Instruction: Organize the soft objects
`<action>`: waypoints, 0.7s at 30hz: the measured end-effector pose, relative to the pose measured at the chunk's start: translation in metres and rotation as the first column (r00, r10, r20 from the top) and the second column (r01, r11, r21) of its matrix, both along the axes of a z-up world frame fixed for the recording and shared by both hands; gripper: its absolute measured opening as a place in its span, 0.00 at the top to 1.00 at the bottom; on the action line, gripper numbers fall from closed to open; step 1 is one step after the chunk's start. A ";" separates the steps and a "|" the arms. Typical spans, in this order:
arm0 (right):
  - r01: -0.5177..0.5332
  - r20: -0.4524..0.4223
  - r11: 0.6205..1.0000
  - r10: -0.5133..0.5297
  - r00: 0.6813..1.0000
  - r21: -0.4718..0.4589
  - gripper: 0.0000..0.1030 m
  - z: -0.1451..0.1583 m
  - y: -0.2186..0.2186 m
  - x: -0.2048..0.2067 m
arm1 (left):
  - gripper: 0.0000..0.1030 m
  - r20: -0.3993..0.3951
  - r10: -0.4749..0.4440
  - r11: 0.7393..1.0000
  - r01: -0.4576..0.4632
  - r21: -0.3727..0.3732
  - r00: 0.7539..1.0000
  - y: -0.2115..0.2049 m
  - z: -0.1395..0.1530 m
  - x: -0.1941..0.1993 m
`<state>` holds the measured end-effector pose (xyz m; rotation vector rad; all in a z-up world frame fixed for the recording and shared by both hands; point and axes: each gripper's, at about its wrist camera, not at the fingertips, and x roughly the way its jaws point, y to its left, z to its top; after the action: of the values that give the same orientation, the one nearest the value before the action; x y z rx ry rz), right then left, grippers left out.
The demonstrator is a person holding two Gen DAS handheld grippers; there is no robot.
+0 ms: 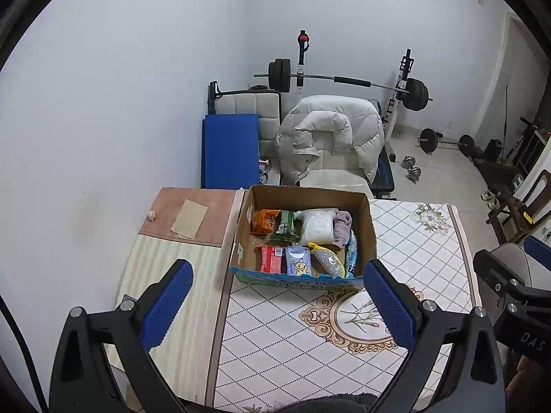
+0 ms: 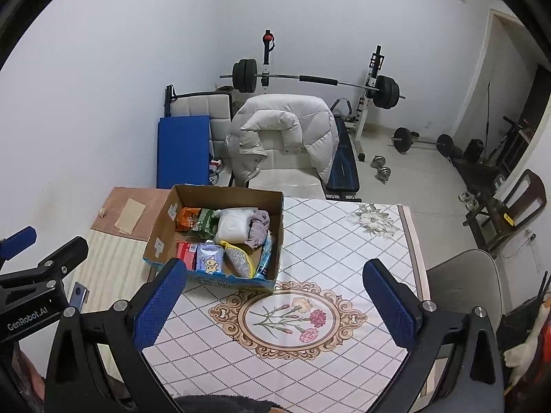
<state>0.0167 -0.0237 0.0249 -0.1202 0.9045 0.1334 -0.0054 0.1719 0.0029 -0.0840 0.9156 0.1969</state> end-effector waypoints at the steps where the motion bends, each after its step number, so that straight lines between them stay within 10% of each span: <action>1: 0.002 -0.001 1.000 -0.002 1.000 -0.002 0.00 0.001 0.000 0.000 | 0.02 0.000 0.001 1.000 -0.001 -0.001 1.000 0.000 0.000 0.000; 21: 0.022 0.006 1.000 -0.022 1.000 -0.009 0.00 0.006 -0.003 -0.002 | 0.02 0.011 -0.009 1.000 0.009 -0.007 1.000 0.000 0.010 -0.002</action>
<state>0.0151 -0.0267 0.0310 -0.1188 0.9003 0.1086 -0.0070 0.1720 0.0134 -0.0874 0.9055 0.1849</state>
